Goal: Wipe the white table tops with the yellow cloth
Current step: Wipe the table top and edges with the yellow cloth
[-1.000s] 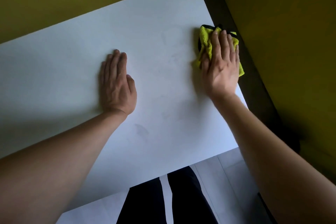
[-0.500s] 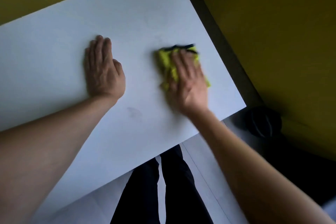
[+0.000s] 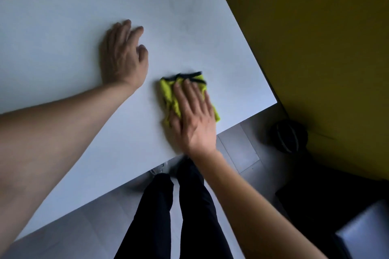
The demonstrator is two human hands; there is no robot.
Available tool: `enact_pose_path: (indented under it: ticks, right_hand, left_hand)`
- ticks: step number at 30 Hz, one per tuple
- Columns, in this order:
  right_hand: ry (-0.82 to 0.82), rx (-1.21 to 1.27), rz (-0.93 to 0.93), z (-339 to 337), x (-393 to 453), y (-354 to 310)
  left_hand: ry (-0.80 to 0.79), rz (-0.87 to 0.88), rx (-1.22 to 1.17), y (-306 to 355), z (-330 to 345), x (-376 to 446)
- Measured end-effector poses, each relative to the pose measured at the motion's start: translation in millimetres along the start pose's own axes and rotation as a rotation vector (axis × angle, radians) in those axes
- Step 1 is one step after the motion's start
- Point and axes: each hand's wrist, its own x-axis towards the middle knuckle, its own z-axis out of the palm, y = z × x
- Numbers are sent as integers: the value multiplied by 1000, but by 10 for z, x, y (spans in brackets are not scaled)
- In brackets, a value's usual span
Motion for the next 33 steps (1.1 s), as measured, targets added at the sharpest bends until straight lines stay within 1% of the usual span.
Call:
enact_pose_path:
  ticks: [3, 4, 5, 6, 10, 12, 14, 16, 18, 21, 23, 26, 29, 33]
  right_hand:
    - [-84, 10, -181, -73, -90, 133]
    - [-99, 1, -217, -118, -72, 244]
    - [-96, -5, -213, -167, -49, 373]
    - [-72, -8, -166, -223, -22, 526]
    - [97, -71, 142, -500, 50, 1331]
    - [120, -63, 277, -616, 77, 1621]
    - [144, -32, 391, -652, 121, 1679]
    - [164, -78, 430, -614, 113, 1574]
    - [138, -127, 334, -568, 72, 1400]
    - [49, -84, 65, -486, 65, 1174]
    - [16, -67, -26, -438, 156, 1119]
    - [10, -68, -37, -380, 430, 1159]
    - [28, -73, -14, -310, 881, 1210]
    - [46, -77, 29, -207, 1529, 1173]
  left_hand:
    - [44, 79, 31, 2, 3, -49]
    - [51, 107, 48, 14, 8, -57]
    - [49, 133, 59, 38, 5, -71]
    - [40, 153, 66, 66, -4, -88]
    - [-15, 175, 82, 214, 12, -365]
    - [-57, 148, 101, 304, 55, -518]
    - [-73, 113, 118, 390, 83, -562]
    - [-74, 92, 128, 433, 85, -559]
    - [-57, 86, 138, 446, 80, -566]
    - [-35, 82, 143, 459, 77, -566]
    - [-27, 81, 142, 475, 75, -555]
    - [-2, 87, 142, 492, 73, -549]
    - [17, 89, 146, 492, 94, -540]
    - [3, -17, 136, 569, 99, -361]
